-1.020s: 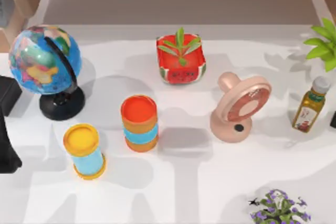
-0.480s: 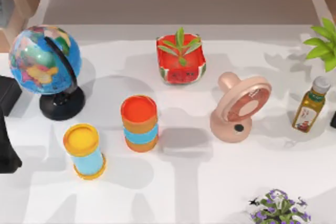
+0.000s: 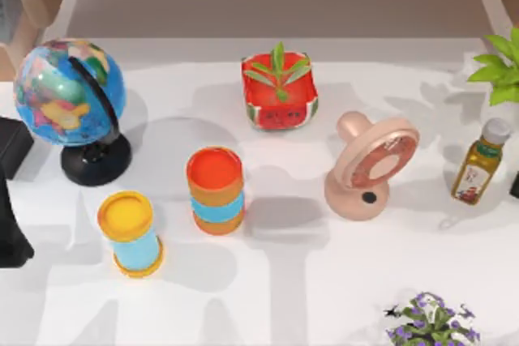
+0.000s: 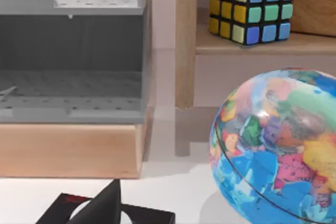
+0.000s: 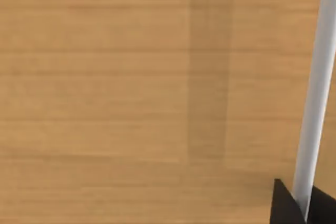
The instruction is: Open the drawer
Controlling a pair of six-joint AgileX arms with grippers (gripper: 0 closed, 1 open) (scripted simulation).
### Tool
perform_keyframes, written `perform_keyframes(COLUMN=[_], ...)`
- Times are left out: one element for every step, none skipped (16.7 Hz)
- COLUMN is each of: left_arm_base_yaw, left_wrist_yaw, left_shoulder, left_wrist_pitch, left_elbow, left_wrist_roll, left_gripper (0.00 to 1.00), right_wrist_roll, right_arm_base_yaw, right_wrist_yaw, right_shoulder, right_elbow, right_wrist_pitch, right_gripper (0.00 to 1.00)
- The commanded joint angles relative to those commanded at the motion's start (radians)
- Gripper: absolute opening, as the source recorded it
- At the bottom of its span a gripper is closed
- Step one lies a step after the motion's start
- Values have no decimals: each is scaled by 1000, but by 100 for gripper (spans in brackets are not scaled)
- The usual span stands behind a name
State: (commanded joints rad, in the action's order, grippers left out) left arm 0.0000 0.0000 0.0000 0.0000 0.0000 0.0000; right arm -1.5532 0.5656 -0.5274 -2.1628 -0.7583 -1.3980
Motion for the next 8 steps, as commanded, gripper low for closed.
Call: perform_keyframes(left_arm_base_yaw=[0, 0, 0, 0, 0, 0, 0, 0], left_wrist_yaw=[0, 0, 0, 0, 0, 0, 0, 0], left_shoulder=[0, 0, 0, 0, 0, 0, 0, 0], left_wrist_pitch=[0, 0, 0, 0, 0, 0, 0, 0], left_elbow=[0, 0, 0, 0, 0, 0, 0, 0], left_wrist_roll=[0, 0, 0, 0, 0, 0, 0, 0], left_gripper=[100, 100, 100, 100, 100, 100, 100, 100], right_wrist_roll=[0, 0, 0, 0, 0, 1, 1, 1], right_arm_base_yaw=[11, 20, 25, 25, 25, 21, 23, 32], right_wrist_yaw=[-12, -20, -25, -26, -26, -23, -25, -31], right_shoulder=[13, 22, 27, 28, 28, 24, 25, 30], right_elbow=[31, 52, 62, 63, 63, 58, 61, 75], right_wrist_pitch=[-19, -33, -42, -42, -42, -41, -43, -52], right_gripper=[0, 0, 0, 0, 0, 0, 0, 0])
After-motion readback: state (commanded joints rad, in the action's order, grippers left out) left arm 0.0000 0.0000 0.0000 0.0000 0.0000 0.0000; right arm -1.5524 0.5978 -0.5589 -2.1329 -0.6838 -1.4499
